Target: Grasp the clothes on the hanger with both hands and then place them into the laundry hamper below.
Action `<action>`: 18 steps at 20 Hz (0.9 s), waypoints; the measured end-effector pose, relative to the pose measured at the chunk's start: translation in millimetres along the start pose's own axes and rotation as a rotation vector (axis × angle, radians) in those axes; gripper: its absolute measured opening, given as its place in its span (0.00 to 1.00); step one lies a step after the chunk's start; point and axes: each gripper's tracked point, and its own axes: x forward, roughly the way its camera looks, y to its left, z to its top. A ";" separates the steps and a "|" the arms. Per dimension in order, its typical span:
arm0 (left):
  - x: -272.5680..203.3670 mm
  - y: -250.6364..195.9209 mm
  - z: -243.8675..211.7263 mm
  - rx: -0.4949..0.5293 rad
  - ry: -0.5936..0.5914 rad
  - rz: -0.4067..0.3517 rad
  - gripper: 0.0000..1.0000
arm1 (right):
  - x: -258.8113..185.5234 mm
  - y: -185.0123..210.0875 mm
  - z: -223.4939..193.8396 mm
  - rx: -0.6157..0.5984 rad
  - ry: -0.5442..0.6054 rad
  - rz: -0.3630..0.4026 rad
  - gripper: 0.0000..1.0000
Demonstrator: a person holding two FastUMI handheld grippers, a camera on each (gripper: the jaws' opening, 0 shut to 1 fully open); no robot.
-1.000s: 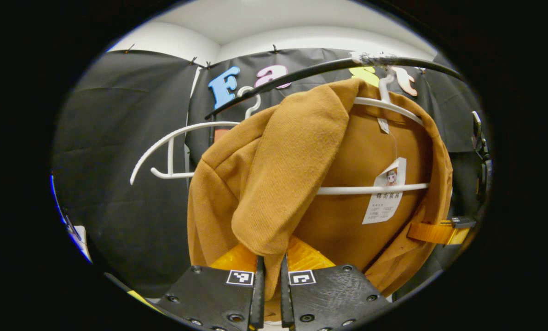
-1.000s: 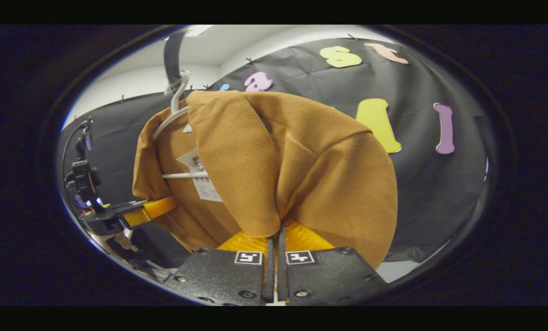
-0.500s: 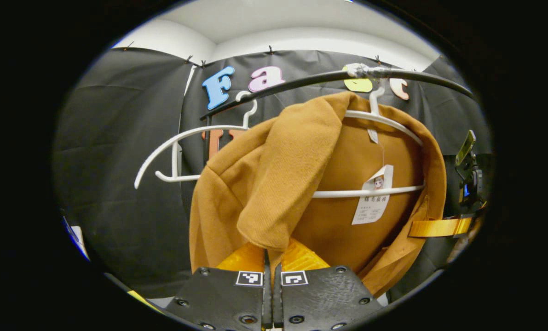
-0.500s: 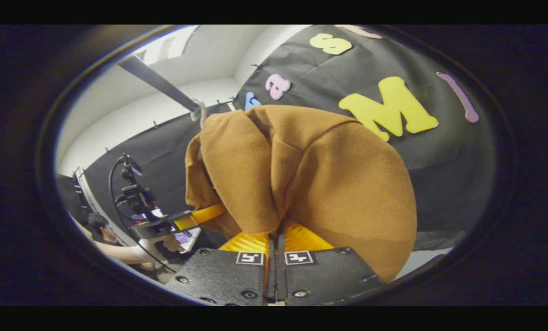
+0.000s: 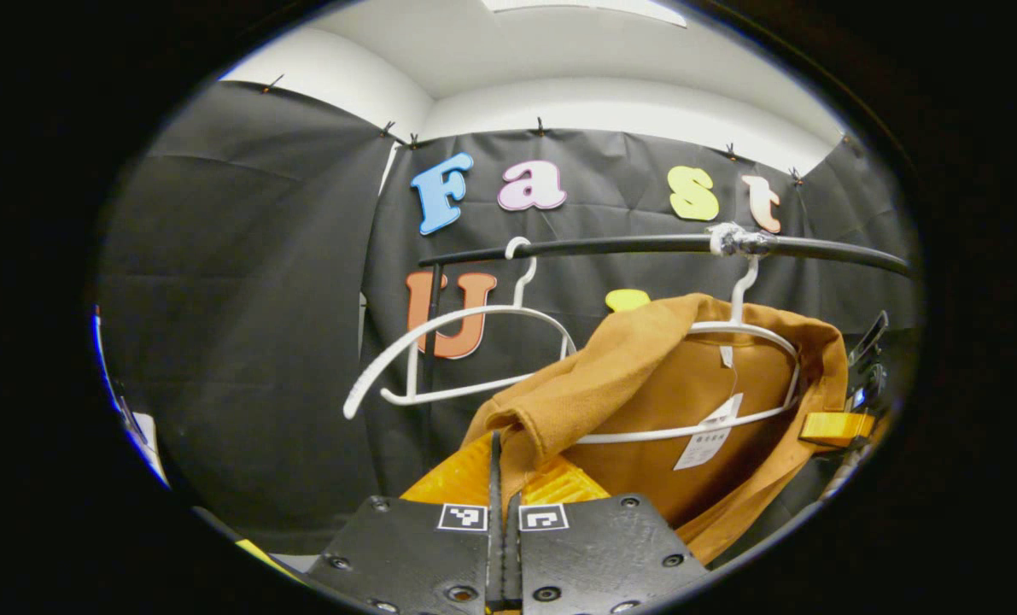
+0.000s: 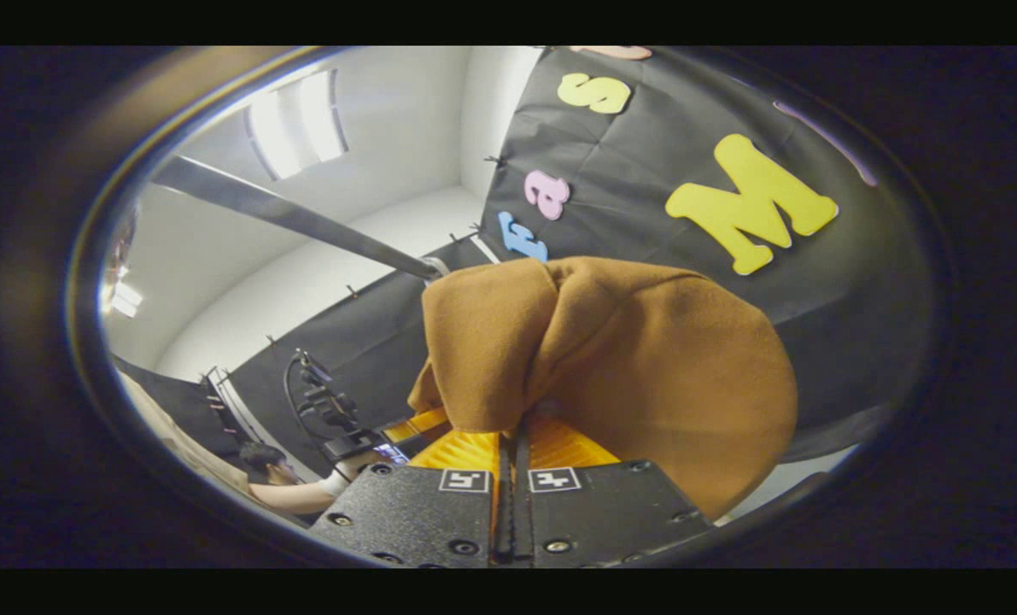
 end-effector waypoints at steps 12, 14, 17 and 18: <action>25.7 21.8 41.7 -0.025 -0.050 -0.007 0.05 | -64.9 -24.8 93.2 0.121 -0.315 -0.093 0.03; 31.8 24.0 39.1 -0.026 -0.040 -0.021 0.00 | -68.6 -33.8 100.4 0.117 -0.337 -0.124 0.03; 31.6 21.0 30.4 -0.042 -0.005 -0.050 0.00 | -74.1 -36.9 110.6 0.135 -0.369 -0.129 0.04; 31.6 19.0 29.1 -0.051 -0.001 -0.063 0.05 | -78.3 -45.4 113.1 0.126 -0.375 -0.156 0.04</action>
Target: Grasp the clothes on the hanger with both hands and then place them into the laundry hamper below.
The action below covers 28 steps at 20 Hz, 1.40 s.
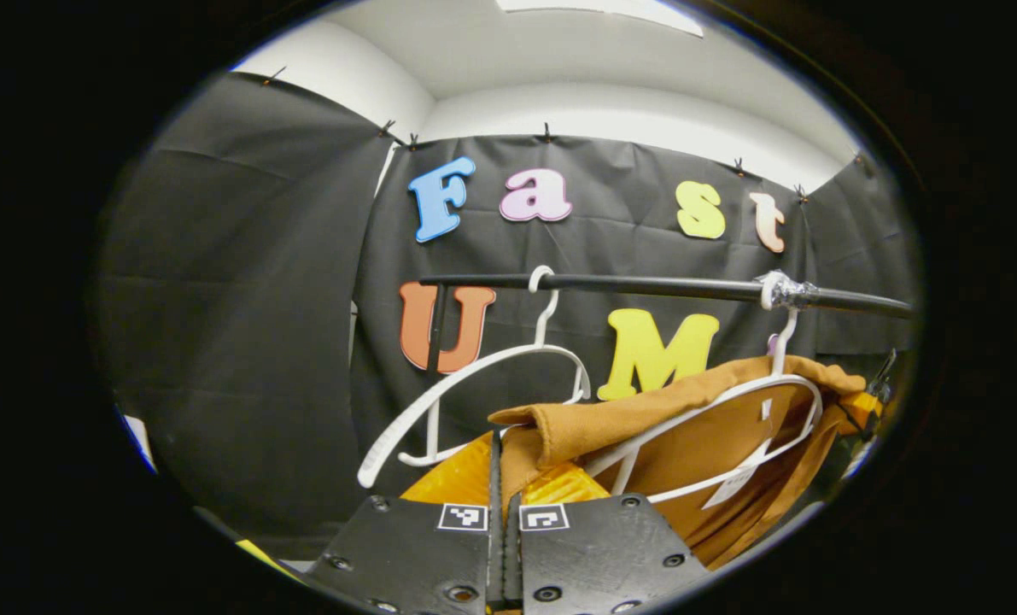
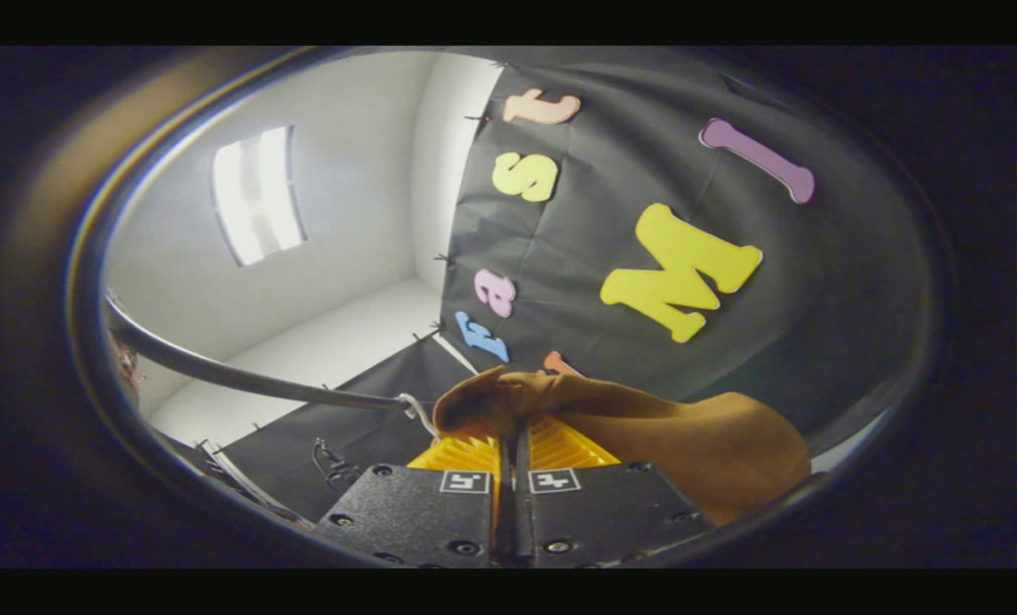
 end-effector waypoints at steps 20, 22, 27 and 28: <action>3.0 -2.6 13.8 -0.004 -0.034 -0.069 0.05 | 32.7 -14.5 34.6 0.042 -0.056 -0.026 0.04; 6.9 -3.4 22.8 0.011 -0.044 -0.086 0.00 | 38.6 -25.4 39.4 -0.003 -0.051 -0.053 0.02; 12.1 5.1 20.3 0.002 -0.021 -0.122 0.00 | 53.7 -42.5 31.6 -0.104 0.005 -0.131 0.03; 11.8 6.8 14.1 -0.009 -0.006 -0.122 0.00 | 57.7 -51.6 30.2 -0.133 0.007 -0.168 0.02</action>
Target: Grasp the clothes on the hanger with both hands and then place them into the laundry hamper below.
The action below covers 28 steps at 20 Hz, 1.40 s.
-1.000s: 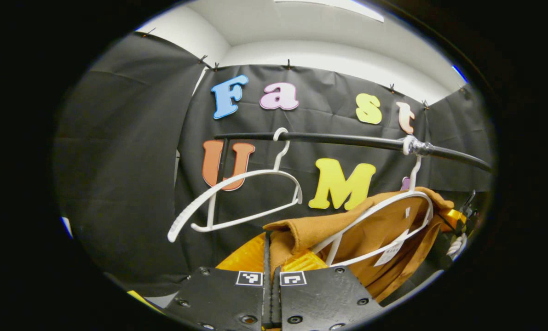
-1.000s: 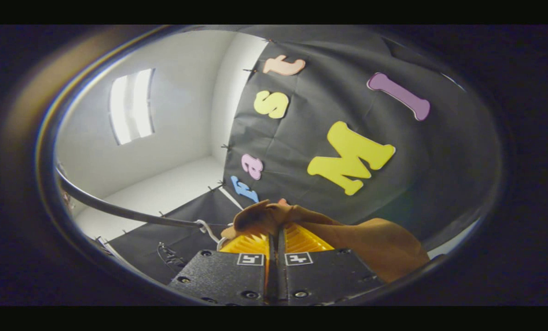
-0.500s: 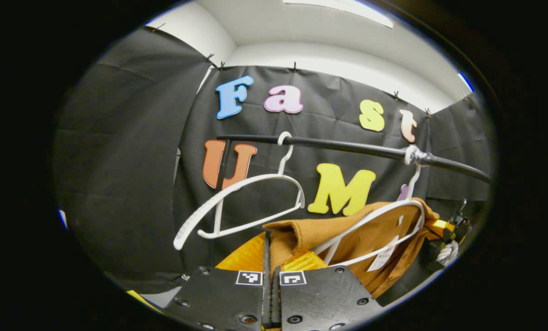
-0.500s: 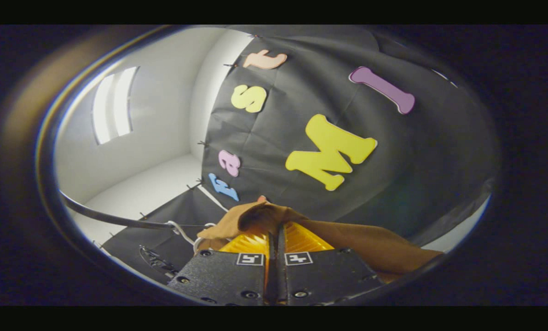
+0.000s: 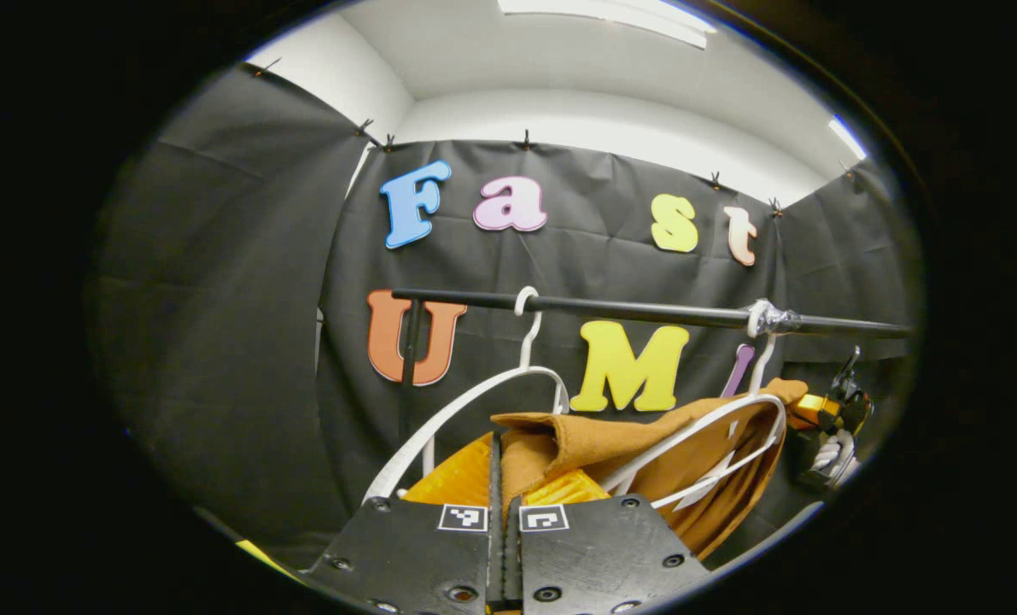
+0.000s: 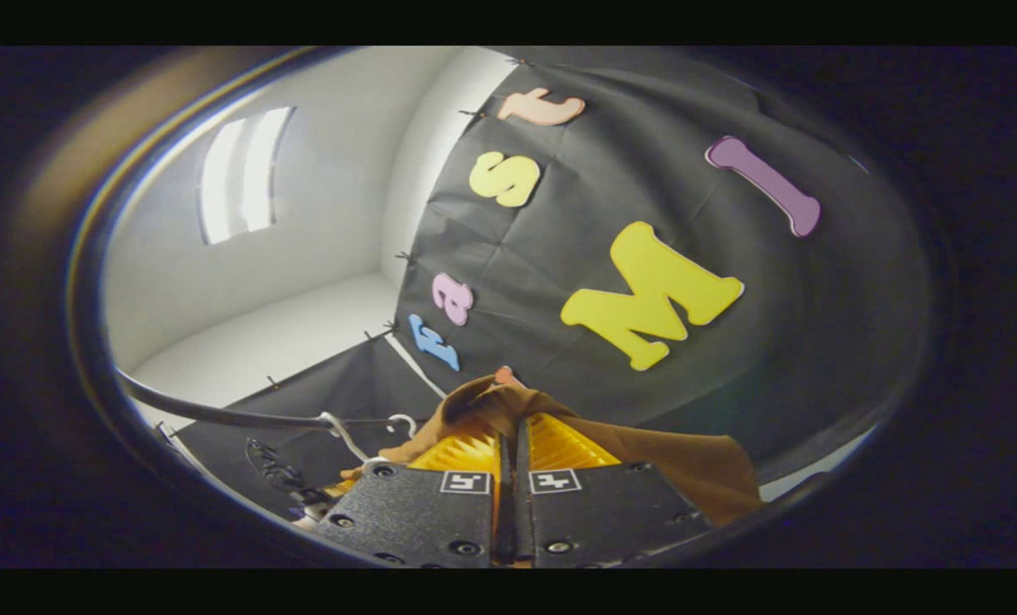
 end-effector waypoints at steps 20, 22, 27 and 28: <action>-32.4 -4.5 -144.7 -0.051 0.252 0.085 0.00 | -65.3 -84.3 -102.9 -0.004 0.201 -0.222 0.03; -37.2 -4.8 -154.9 -0.040 0.273 0.085 0.00 | -72.8 -78.9 -116.7 -0.017 0.228 -0.222 0.03; -44.2 -24.5 -164.9 -0.010 0.292 0.047 0.00 | -81.8 -44.1 -158.4 -0.075 0.314 -0.195 0.04; -47.3 -28.8 -166.7 -0.002 0.298 0.038 0.00 | -81.6 -34.2 -167.1 -0.074 0.328 -0.182 0.03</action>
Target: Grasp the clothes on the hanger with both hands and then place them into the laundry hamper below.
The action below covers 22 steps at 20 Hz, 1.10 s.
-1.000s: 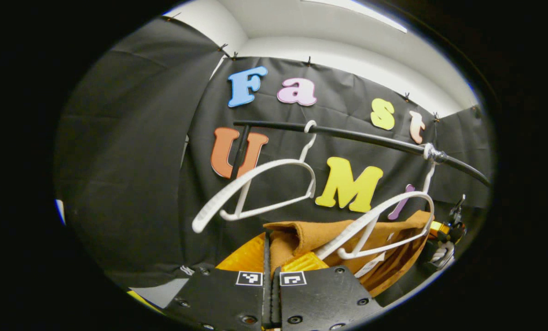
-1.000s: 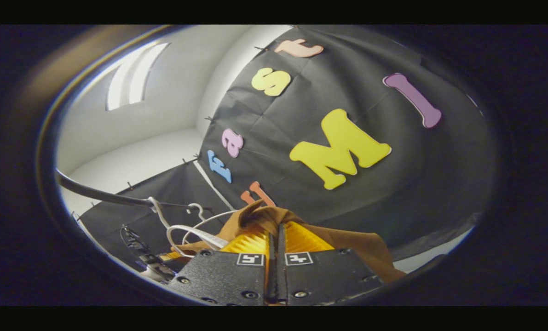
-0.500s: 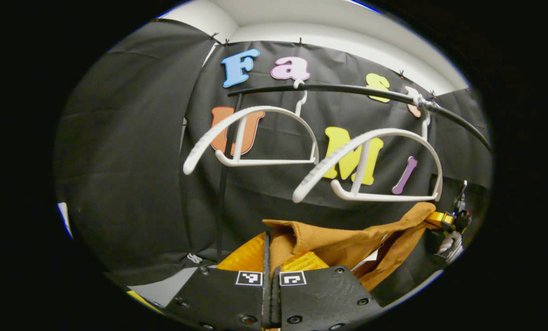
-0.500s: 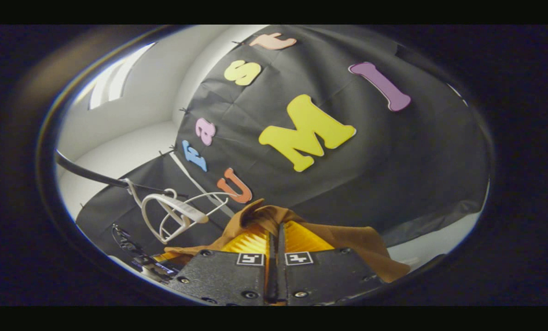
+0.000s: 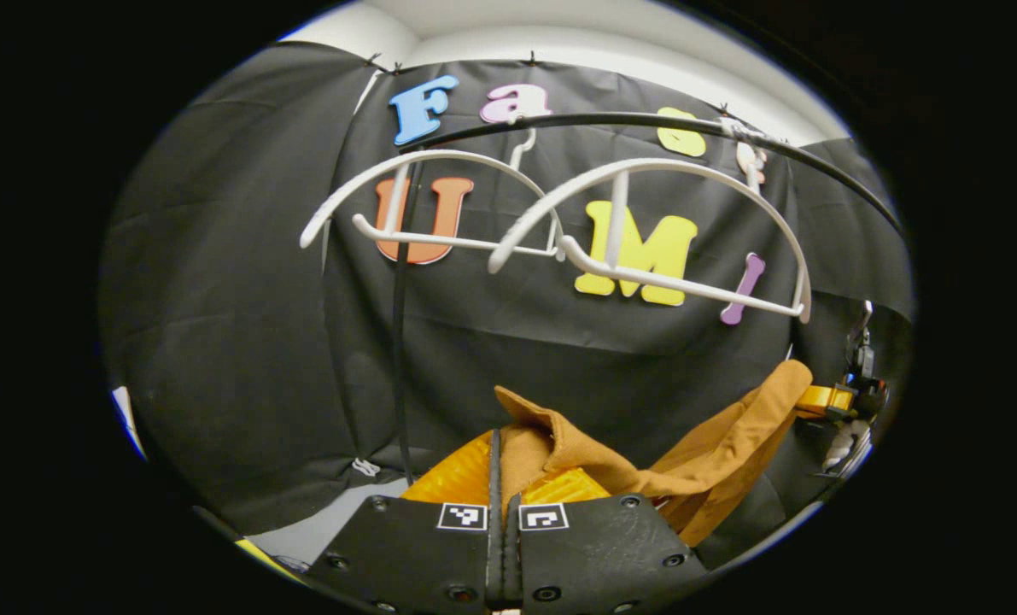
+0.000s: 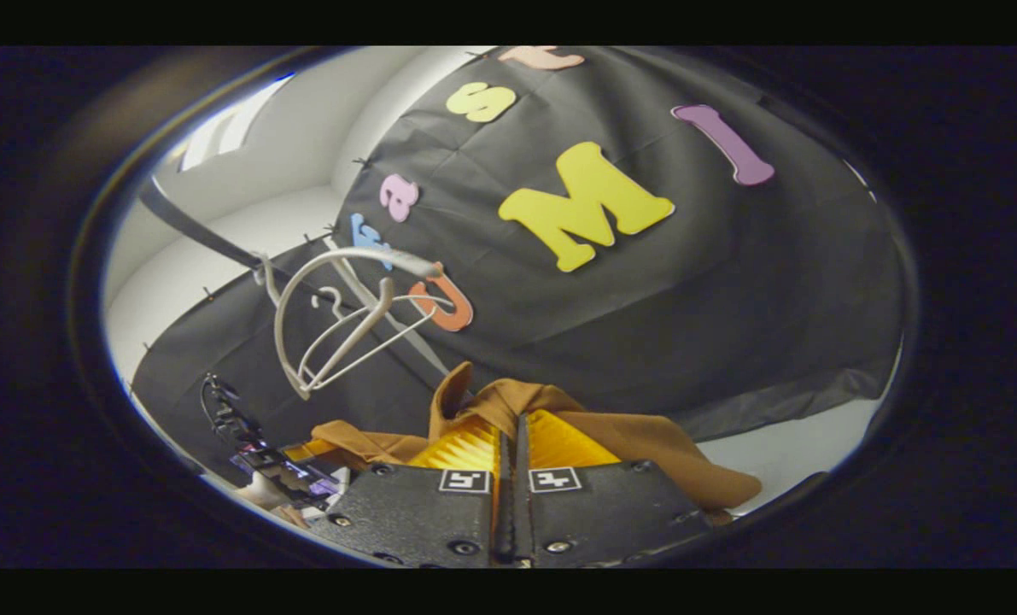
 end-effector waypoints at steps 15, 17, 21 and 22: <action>-22.3 -84.9 -107.8 0.046 0.169 -0.195 0.00 | 16.1 83.8 -172.5 -0.030 0.290 0.020 0.03; -22.1 -83.7 -143.2 0.039 0.239 -0.203 0.00 | 21.0 61.7 -203.0 -0.047 0.361 -0.050 0.03; -23.9 -76.2 -220.4 0.032 0.357 -0.194 0.00 | 17.5 23.2 -257.1 -0.061 0.495 -0.160 0.03; -23.7 -74.9 -235.5 0.016 0.381 -0.184 0.00 | 16.3 17.2 -267.9 -0.065 0.518 -0.185 0.04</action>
